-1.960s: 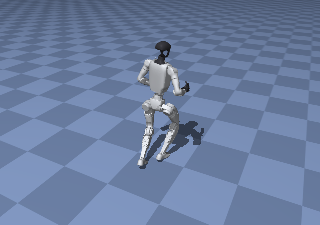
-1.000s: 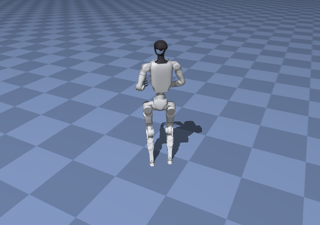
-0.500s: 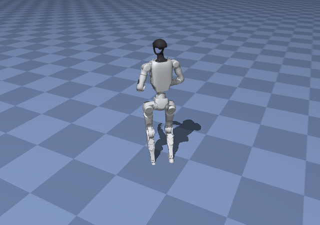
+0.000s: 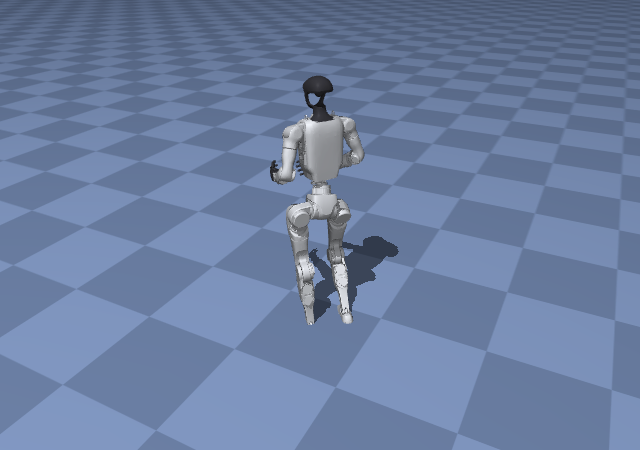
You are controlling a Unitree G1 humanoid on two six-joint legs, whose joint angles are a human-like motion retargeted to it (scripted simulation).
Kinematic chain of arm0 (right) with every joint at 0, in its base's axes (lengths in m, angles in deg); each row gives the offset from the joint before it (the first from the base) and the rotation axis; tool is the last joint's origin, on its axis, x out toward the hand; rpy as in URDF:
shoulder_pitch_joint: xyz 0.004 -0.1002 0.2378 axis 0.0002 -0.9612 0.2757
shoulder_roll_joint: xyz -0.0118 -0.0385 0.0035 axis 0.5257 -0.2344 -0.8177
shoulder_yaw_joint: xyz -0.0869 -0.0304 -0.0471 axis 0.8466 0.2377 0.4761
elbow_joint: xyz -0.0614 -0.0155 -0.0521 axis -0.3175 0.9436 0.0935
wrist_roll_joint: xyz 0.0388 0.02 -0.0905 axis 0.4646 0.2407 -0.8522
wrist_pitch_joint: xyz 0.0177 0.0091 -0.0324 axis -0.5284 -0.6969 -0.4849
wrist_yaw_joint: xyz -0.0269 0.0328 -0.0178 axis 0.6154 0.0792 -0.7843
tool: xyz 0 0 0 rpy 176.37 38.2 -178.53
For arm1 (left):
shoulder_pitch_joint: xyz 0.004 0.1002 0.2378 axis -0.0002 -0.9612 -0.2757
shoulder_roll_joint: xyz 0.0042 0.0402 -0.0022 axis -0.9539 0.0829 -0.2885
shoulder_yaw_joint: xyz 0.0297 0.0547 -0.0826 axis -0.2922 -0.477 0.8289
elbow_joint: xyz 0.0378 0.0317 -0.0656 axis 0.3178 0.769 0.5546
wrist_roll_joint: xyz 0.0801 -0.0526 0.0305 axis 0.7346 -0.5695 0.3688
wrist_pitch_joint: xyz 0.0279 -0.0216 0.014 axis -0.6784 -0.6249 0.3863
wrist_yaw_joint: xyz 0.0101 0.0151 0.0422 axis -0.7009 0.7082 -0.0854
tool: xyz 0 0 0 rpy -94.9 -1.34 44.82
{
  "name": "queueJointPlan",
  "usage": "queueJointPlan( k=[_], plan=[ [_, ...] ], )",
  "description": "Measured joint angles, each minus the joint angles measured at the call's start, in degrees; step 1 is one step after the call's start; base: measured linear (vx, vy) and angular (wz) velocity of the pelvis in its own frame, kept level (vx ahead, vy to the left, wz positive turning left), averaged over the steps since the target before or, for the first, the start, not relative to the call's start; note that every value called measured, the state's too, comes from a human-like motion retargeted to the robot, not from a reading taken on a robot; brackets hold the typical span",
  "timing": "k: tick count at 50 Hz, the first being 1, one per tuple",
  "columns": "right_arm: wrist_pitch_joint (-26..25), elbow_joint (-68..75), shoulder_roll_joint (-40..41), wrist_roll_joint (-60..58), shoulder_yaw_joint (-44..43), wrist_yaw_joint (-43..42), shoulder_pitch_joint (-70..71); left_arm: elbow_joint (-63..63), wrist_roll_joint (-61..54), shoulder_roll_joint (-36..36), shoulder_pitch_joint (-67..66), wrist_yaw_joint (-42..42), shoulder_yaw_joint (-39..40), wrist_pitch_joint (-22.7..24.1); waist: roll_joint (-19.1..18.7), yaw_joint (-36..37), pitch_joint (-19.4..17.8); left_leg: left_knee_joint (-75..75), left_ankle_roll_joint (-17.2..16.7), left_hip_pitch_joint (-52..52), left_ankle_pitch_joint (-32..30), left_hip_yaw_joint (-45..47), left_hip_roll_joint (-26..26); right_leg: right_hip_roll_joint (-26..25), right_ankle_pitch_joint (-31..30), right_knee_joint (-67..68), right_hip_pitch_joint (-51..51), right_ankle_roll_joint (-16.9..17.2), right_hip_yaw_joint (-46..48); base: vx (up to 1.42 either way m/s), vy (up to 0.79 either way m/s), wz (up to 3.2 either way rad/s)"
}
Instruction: Run
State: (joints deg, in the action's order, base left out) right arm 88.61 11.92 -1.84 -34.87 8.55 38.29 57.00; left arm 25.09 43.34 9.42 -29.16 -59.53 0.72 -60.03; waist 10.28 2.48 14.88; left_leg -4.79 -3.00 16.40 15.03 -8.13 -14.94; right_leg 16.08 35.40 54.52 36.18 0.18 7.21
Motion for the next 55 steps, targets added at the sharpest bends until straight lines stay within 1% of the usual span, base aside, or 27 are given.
queueJointPlan(
  k=[5,10,13,15,16,17,18,20,21,22,24,25,27,29,30,32,35,37,40,42,43,45,47,48,50,52,55],
  plan=[
    [0.2,-0.2,2.5,-2.9,-1.1,-3.0,1.1,2.7,2.3,-3.1,-3.5,3.1,1.4,0.2,0.2,-0.8,0.6,5.9,0.4,-3.9,-2.4,-2.0,-0.8,0.3,2.1,1.7,0.0,-0.2,-1.8,0.1,-0.03,0.38],
    [-0.3,2.8,3.8,-7.2,-2.3,-6.1,0.1,3.0,4.5,-3.8,-1.9,6.0,1.2,0.8,1.5,-1.7,0.5,5.9,0.8,-6.7,-1.9,-3.1,-1.3,0.6,3.2,2.5,-2.7,-0.6,-1.9,0.15,-0.06,0.21],
    [-0.4,4.3,3.9,-9.6,-3.0,-7.4,-0.8,3.1,5.3,-3.8,-0.6,7.4,0.7,0.9,2.3,-1.6,-0.5,1.0,1.1,-6.9,0.4,-2.8,-2.1,0.9,3.3,2.8,-5.3,-0.7,-2.0,0.19,-0.06,0.15],
    [-0.5,4.9,3.8,-11.0,-3.3,-8.2,-1.1,3.2,5.8,-3.7,0.1,8.3,0.4,1.0,3.0,-1.4,-1.7,-7.5,2.4,-5.5,4.9,-0.2,-3.5,1.6,3.6,3.0,-7.4,-0.8,-2.1,0.22,-0.03,0.15],
    [-0.5,4.9,4.0,-11.9,-3.4,-8.7,-0.7,3.3,6.0,-3.9,0.8,8.8,0.3,0.9,2.1,-0.6,-4.1,-24.3,2.5,-0.6,12.3,2.7,-2.5,-0.1,4.8,2.9,-10.9,-1.1,-1.1,0.22,0.0,0.01],
    [-0.6,4.8,4.2,-12.6,-3.5,-9.1,-0.3,3.3,6.2,-4.0,1.3,9.2,0.3,0.9,1.3,0.0,-6.2,-38.9,3.0,3.4,16.8,6.4,-0.4,-1.4,5.8,3.3,-13.6,-1.3,0.1,0.19,0.03,0.24],
    [-0.5,4.5,4.2,-13.0,-3.4,-9.4,-0.1,3.2,6.4,-3.9,1.3,9.3,0.0,1.0,0.6,0.2,-7.5,-49.2,4.2,5.6,15.5,11.4,3.9,-1.6,6.6,4.9,-14.9,-1.4,1.4,0.16,0.04,0.51],
    [-0.3,3.5,4.3,-14.1,-3.4,-10.1,1.3,2.7,6.8,-3.9,1.4,9.8,0.1,0.9,-1.4,1.6,-9.9,-66.5,6.7,10.9,15.0,16.2,11.9,-4.0,8.1,7.1,-16.8,-1.7,3.0,0.16,0.02,0.15],
    [-0.5,2.5,4.0,-14.8,-3.6,-10.6,3.5,2.0,6.9,-3.9,2.1,10.0,0.5,0.6,-5.0,3.8,-10.3,-72.7,6.6,15.0,16.5,14.5,17.0,-9.5,6.9,4.6,-17.6,-2.7,3.8,0.23,0.0,-0.67],
    [-0.5,1.6,3.8,-15.4,-3.8,-11.0,5.3,1.3,6.9,-3.9,2.3,10.3,0.8,0.4,-7.6,5.6,-10.6,-77.3,6.6,18.5,17.8,13.2,20.7,-13.3,6.1,3.1,-18.3,-3.4,4.3,0.29,0.02,-0.77],
    [-0.3,0.0,3.6,-16.0,-4.0,-11.5,7.6,0.1,6.7,-4.2,1.3,10.5,1.2,0.4,-8.2,7.4,-10.7,-78.9,7.5,22.9,19.0,12.9,21.6,-14.1,4.9,3.3,-18.4,-3.1,3.8,0.34,0.05,-0.16],
    [-0.3,-1.0,3.7,-16.2,-4.1,-11.7,8.8,-0.6,6.3,-4.6,0.7,10.5,1.5,0.4,-8.0,8.1,-10.5,-78.0,7.9,25.1,19.5,12.9,21.3,-14.1,3.8,3.2,-18.3,-2.8,3.5,0.41,0.1,0.22],
    [-0.5,-2.5,4.1,-16.5,-4.4,-12.1,10.3,-2.3,5.6,-5.8,-0.9,10.5,2.1,0.7,-6.4,8.4,-9.7,-72.2,8.4,27.9,19.5,13.5,18.3,-12.2,-4.5,3.9,-16.2,-0.2,0.4,0.45,0.13,0.45],
    [-0.8,-3.5,4.8,-17.2,-4.4,-12.6,11.0,-3.5,4.8,-6.9,-2.9,10.5,2.4,1.2,-4.1,8.1,-8.2,-63.4,8.2,29.2,18.1,14.3,14.1,-10.3,-8.6,4.6,-14.8,1.8,-2.1,0.51,0.11,0.66],
    [-0.9,-3.7,5.2,-17.7,-4.4,-12.8,11.0,-4.0,4.5,-7.3,-4.0,10.6,2.5,1.4,-2.7,7.6,-7.4,-58.5,7.9,29.2,16.8,14.6,11.6,-9.5,-9.8,4.9,-14.2,2.9,-3.8,0.54,0.1,0.92],
    [-1.3,-3.6,5.7,-18.8,-4.2,-12.7,10.6,-4.2,3.9,-7.8,-5.9,11.0,2.6,1.8,0.2,5.3,-6.2,-48.4,7.2,27.0,12.7,14.8,5.4,-9.0,-9.7,5.8,-13.3,6.3,-9.1,0.56,0.09,1.02],
    [-1.8,-3.2,5.8,-20.2,-3.7,-10.7,9.3,-3.4,4.3,-7.7,-7.8,12.0,2.2,1.8,3.5,1.9,-6.2,-38.2,7.3,20.3,8.5,14.6,-2.4,-6.2,-11.6,12.7,-13.2,10.0,-14.0,0.56,0.07,0.49],
    [-1.9,-3.1,5.7,-20.8,-3.5,-9.6,7.8,-2.9,5.1,-7.5,-8.0,12.7,1.3,1.3,4.1,-0.1,-6.2,-41.5,9.3,19.1,11.3,15.0,-4.7,-4.5,-13.9,21.3,-11.8,10.8,-14.5,0.55,0.06,0.04],
    [-2.0,-3.3,5.6,-21.2,-3.6,-8.5,4.9,-1.7,8.2,-7.6,-6.7,14.8,0.2,0.6,4.6,-3.0,-7.0,-47.0,13.7,15.6,20.6,15.0,-7.7,-2.8,-13.2,34.9,-8.6,10.7,-15.2,0.6,0.05,-0.09],
    [-2.0,-2.9,5.6,-21.6,-4.5,-8.9,2.7,0.0,11.5,-7.5,-3.7,17.2,-0.4,0.2,3.8,-4.2,-8.5,-50.4,14.8,12.8,25.5,15.0,-7.7,-3.2,-9.1,41.0,-5.3,8.4,-15.1,0.66,0.05,-0.31],
    [-1.9,-2.6,5.3,-21.7,-5.3,-9.2,1.8,1.7,13.3,-7.1,-0.8,18.9,-0.9,0.0,2.6,-4.1,-9.9,-50.8,14.8,10.3,27.6,14.6,-6.4,-4.7,-7.1,42.2,-3.4,6.8,-14.6,0.7,0.05,-0.52],
    [-1.5,-1.6,4.4,-21.8,-6.4,-9.3,-0.7,3.3,15.3,-6.0,3.3,21.0,-1.6,0.0,0.3,-4.6,-11.2,-51.0,14.2,6.0,29.9,14.0,-4.5,-6.7,-3.0,42.1,0.7,4.0,-13.5,0.72,0.04,-0.42],
    [-1.3,-0.8,3.4,-22.0,-7.1,-9.2,-3.3,2.6,16.2,-5.2,5.7,21.9,-1.7,0.2,-1.4,-6.1,-10.9,-48.5,12.2,1.3,28.6,13.6,-2.8,-8.1,-0.4,37.6,4.3,2.4,-12.0,0.77,0.03,-0.09],
    [-1.3,-0.3,2.9,-22.3,-7.4,-9.2,-4.5,1.8,16.6,-4.8,6.5,22.3,-1.8,0.7,-2.3,-6.8,-10.6,-46.9,10.7,-1.1,26.6,13.2,-1.9,-9.1,0.3,34.1,5.4,2.0,-11.2,0.8,0.0,-0.05],
    [-1.2,0.8,2.1,-23.0,-7.7,-9.6,-6.6,0.0,17.4,-4.3,7.7,22.4,-2.1,1.8,-4.0,-7.9,-9.7,-43.8,6.9,-5.4,20.3,12.3,0.0,-11.4,0.0,25.2,6.5,2.1,-9.7,0.81,-0.02,-0.07],
    [-1.2,1.8,1.6,-24.4,-7.8,-10.4,-8.2,-1.6,18.0,-3.9,8.3,22.3,-2.7,3.2,-5.7,-8.2,-8.4,-42.7,2.6,-7.8,11.9,11.5,2.6,-14.3,-2.1,14.8,6.1,3.1,-8.2,0.8,-0.03,-0.11],
    [-1.2,3.1,1.1,-26.5,-7.7,-12.2,-9.9,-3.8,18.6,-3.5,9.3,22.4,-3.9,5.0,-8.7,-6.9,-6.6,-47.3,-2.4,-7.3,2.6,10.6,7.4,-19.1,-6.3,1.2,3.9,4.3,-5.3,0.74,-0.02,-0.21]
  ],
)
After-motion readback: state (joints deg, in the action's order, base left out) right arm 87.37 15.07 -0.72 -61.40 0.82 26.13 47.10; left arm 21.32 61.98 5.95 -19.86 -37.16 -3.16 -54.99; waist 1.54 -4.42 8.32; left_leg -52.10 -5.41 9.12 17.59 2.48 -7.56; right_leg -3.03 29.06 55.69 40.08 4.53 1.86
